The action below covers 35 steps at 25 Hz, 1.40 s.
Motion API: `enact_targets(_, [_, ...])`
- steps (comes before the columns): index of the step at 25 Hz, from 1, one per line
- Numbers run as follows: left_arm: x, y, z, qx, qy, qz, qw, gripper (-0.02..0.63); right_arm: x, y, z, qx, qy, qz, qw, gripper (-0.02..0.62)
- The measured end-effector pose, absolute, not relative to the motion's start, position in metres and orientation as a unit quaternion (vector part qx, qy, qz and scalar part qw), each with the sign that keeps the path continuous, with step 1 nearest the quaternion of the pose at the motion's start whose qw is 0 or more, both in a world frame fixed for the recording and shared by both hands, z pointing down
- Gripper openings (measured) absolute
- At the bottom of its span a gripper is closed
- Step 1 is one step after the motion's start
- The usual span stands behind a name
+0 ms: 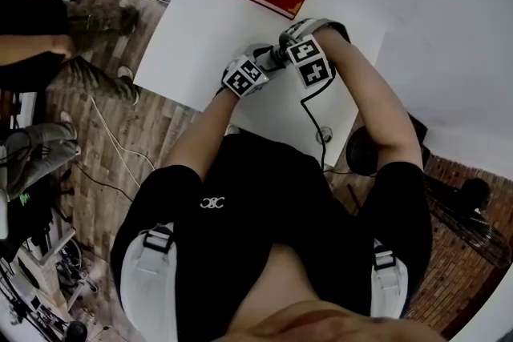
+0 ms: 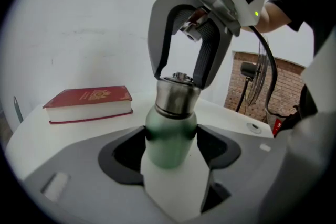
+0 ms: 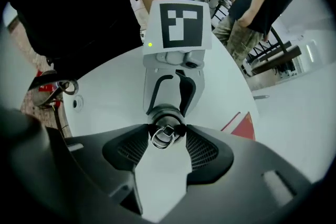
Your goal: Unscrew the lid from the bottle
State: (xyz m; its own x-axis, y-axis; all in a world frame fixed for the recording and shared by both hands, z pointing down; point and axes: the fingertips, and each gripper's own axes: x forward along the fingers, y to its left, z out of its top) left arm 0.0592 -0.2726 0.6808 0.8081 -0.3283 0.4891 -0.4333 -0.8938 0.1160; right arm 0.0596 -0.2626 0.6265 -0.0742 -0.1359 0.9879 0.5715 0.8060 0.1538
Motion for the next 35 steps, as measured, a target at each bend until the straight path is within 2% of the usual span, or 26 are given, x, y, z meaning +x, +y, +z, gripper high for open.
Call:
enact_targets(2, [0.059,-0.272,0.682,0.944,-0.201,0.236,0.112,0.357,0.060,-0.261,0.626,-0.114,-0.705,-0.242,0.657,0.224])
enact_targets(4, [0.059,-0.272,0.682,0.944,-0.200,0.235,0.112,0.357,0.057,-0.258,0.616,-0.041,-0.770,-0.160,0.616,0.244])
enact_targets(8, [0.058,-0.271,0.681,0.945,-0.200,0.231,0.114,0.357,0.051,-0.277,0.578,0.190,-0.889,0.040,0.415,0.264])
enact_targets(12, [0.059,-0.271,0.680,0.945,-0.201,0.230,0.115,0.357,0.079,-0.294,0.570,0.406,-0.865,0.229,0.187,0.262])
enact_targets(15, [0.059,-0.272,0.682,0.945,-0.202,0.231,0.114,0.357,0.094,-0.292,0.575,0.529,-0.799,0.264,0.108,0.262])
enact_targets(20, [0.059,-0.272,0.682,0.945,-0.200,0.232,0.114,0.357,0.073,-0.285,0.592,0.580,-0.760,0.272,0.110,0.262])
enact_targets(27, [0.059,-0.273,0.680,0.945,-0.202,0.234,0.111,0.357,0.063,-0.290,0.602,0.576,-0.761,0.238,0.180,0.245])
enact_targets(31, [0.062,-0.271,0.681,0.945,-0.194,0.238,0.109,0.357,0.062,-0.288,0.606,0.519,-0.794,0.227,0.220,0.245])
enact_targets(35, [0.060,-0.273,0.686,0.945,-0.193,0.239,0.111,0.357,0.055,-0.289,0.615,0.381,-0.845,0.206,0.313,0.245])
